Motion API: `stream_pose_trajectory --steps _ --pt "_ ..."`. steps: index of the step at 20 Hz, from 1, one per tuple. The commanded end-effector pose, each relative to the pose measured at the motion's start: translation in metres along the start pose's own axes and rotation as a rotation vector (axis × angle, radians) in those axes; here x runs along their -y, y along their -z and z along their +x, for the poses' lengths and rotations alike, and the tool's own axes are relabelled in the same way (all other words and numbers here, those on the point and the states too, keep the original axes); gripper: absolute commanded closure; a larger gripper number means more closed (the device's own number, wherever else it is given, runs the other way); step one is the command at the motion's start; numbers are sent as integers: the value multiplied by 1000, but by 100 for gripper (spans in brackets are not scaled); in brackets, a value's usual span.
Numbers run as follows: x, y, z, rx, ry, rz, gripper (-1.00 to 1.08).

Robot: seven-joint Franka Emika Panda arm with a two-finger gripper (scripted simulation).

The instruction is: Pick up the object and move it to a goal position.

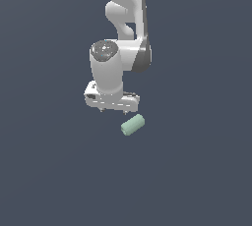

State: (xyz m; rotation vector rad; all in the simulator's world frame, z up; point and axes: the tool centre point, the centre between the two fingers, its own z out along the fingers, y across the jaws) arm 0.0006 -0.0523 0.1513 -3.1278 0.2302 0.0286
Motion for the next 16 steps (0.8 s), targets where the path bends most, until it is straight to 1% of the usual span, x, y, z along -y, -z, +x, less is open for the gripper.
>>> stream_pose_trajectory --steps 1,8,16 --pt "0 0 0 0 -1 0 -92" --pt "4 -3 0 -1 -37 1 -92" --pt "17 -12 0 -2 -147 2 -92"
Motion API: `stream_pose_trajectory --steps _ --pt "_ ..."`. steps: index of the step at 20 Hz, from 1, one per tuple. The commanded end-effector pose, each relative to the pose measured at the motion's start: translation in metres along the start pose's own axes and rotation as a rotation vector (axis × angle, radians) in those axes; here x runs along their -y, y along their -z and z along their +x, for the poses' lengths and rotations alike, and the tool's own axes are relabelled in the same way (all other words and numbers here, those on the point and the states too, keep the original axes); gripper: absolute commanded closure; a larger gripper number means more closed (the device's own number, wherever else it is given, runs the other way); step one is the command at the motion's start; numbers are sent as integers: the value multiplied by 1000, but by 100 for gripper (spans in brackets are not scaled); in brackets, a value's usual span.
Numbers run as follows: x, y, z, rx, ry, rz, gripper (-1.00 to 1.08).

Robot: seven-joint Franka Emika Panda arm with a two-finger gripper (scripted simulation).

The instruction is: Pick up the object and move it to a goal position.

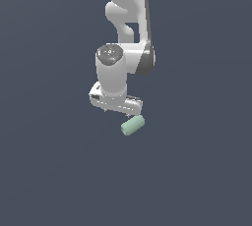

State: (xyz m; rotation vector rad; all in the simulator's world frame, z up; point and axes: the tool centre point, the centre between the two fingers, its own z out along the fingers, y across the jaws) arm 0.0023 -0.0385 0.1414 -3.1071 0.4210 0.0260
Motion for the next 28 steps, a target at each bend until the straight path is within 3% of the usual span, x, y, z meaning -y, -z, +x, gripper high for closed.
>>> stream_pose_trajectory --steps 1,28 --pt "5 -4 -1 -1 -44 1 -92" --pt "65 -48 -16 -15 -608 2 -92"
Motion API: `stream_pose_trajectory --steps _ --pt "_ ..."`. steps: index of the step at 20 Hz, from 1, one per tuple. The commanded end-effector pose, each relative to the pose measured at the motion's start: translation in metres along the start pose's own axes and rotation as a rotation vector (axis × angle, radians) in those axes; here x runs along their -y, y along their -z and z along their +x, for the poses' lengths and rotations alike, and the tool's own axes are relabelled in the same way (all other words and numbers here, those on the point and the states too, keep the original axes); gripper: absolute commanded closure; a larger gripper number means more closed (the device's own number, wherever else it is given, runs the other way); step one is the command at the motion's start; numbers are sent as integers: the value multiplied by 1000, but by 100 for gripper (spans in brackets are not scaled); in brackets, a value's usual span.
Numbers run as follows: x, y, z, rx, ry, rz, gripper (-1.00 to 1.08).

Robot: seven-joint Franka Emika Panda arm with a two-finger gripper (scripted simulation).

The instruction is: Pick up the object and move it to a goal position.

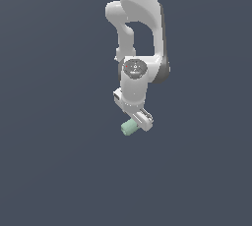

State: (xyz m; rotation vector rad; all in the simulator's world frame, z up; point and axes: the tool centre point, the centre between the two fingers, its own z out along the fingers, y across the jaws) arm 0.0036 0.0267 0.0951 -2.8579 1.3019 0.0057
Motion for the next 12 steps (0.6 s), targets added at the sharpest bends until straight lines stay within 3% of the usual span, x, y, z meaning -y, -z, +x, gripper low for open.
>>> stream_pose_trajectory --steps 1,12 --pt "2 -2 -2 -2 -34 0 -92" --pt "5 -6 -6 -3 -77 0 -92"
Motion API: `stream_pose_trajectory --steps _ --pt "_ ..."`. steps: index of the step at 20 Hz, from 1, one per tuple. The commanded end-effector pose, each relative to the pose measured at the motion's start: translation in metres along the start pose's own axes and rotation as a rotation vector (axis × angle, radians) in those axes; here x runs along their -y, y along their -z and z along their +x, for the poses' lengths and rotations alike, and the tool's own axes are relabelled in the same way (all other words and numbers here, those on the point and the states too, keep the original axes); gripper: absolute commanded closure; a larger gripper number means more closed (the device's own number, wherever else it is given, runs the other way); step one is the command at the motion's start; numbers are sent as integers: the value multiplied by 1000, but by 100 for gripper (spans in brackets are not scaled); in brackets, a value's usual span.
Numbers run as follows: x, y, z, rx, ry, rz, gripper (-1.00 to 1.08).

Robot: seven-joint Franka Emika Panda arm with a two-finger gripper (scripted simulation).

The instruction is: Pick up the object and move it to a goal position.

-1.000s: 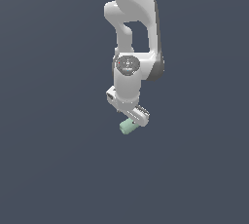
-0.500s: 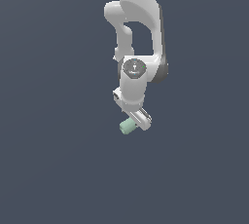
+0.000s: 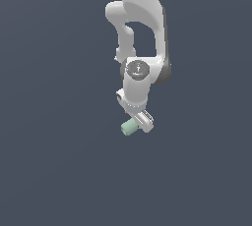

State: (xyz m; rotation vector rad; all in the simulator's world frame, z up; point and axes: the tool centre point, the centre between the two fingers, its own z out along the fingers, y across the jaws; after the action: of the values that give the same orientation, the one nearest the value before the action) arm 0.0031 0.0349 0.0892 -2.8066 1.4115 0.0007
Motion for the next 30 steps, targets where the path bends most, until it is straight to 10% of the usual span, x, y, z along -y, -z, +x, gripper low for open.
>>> stream_pose_trajectory --steps 1,16,17,30 --pt "0 -1 0 0 0 0 -92" --pt "0 -50 0 0 -5 0 -92" --pt "0 -50 0 0 -5 0 108" --pt "1 -47 -1 -1 -4 1 108"
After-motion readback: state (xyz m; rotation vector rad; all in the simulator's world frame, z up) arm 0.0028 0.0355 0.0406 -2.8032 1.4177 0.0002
